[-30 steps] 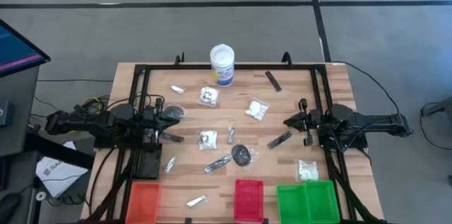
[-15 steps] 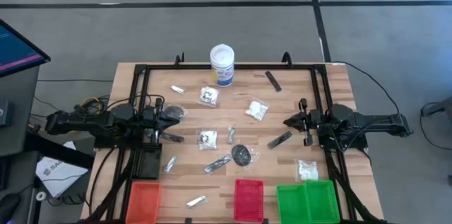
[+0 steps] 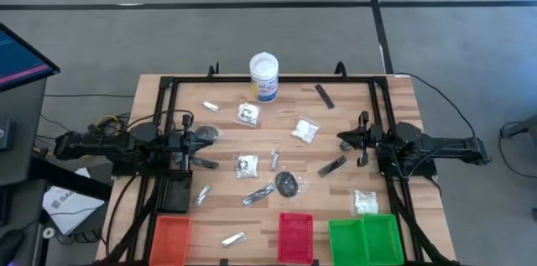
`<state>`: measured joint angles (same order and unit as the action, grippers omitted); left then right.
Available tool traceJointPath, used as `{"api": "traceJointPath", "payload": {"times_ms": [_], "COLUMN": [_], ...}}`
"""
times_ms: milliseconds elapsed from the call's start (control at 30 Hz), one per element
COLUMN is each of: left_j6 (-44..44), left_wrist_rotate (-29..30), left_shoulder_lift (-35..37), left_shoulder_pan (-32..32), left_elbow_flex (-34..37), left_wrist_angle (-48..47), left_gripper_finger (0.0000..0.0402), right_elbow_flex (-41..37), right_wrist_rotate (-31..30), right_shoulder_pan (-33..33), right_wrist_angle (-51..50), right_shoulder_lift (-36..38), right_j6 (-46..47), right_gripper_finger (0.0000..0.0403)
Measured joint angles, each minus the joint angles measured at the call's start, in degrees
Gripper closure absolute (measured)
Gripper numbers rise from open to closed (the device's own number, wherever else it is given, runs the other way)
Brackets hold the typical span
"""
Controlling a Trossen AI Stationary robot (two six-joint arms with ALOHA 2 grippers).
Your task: Pick & Place Travel size toiletries
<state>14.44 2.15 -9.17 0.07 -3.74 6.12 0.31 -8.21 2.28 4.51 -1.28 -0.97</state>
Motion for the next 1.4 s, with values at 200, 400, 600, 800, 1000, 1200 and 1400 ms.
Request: {"api": "traceJointPath", "payload": {"times_ms": [200, 400, 600, 800, 1000, 1200, 1400], "left_j6": [-2.0, -12.5, -18.2, -21.5, -38.2, -39.1, -30.0], "left_wrist_rotate": [1.6, 3.9, 16.4, 24.5, 36.1, 36.3, 36.2], "left_shoulder_lift": [-2.0, -5.2, -9.9, -14.5, -19.5, -30.8, -42.3], "left_shoulder_pan": [0.0, 0.0, 0.0, 0.0, 0.0, 0.0, 0.9], "left_elbow_flex": [0.0, 0.0, 0.0, -0.2, -5.0, -13.8, -24.5], "left_wrist_angle": [16.0, 42.0, 61.1, 73.3, 74.9, 74.7, 74.5], "left_gripper_finger": [0.0399, 0.0399, 0.0399, 0.0399, 0.0399, 0.0399, 0.0399], "right_elbow_flex": [0.0, 0.0, 0.0, 2.8, 6.6, 11.6, 18.4], "right_wrist_rotate": [-5.7, -11.4, -17.7, -17.6, -17.6, -17.6, -16.0], "right_shoulder_pan": [2.9, 5.5, 8.8, 12.1, 14.0, 15.2, 15.1], "right_wrist_angle": [6.6, 19.5, 34.2, 40.4, 40.1, 39.2, 36.6], "right_shoulder_lift": [0.0, 0.0, -0.2, -0.2, -0.5, -5.1, -13.1], "right_j6": [0.6, 25.9, 32.4, 32.6, 43.5, 44.5, 43.2], "right_gripper_finger": [0.0403, 0.0403, 0.0403, 0.0403, 0.0403, 0.0403, 0.0403]}}
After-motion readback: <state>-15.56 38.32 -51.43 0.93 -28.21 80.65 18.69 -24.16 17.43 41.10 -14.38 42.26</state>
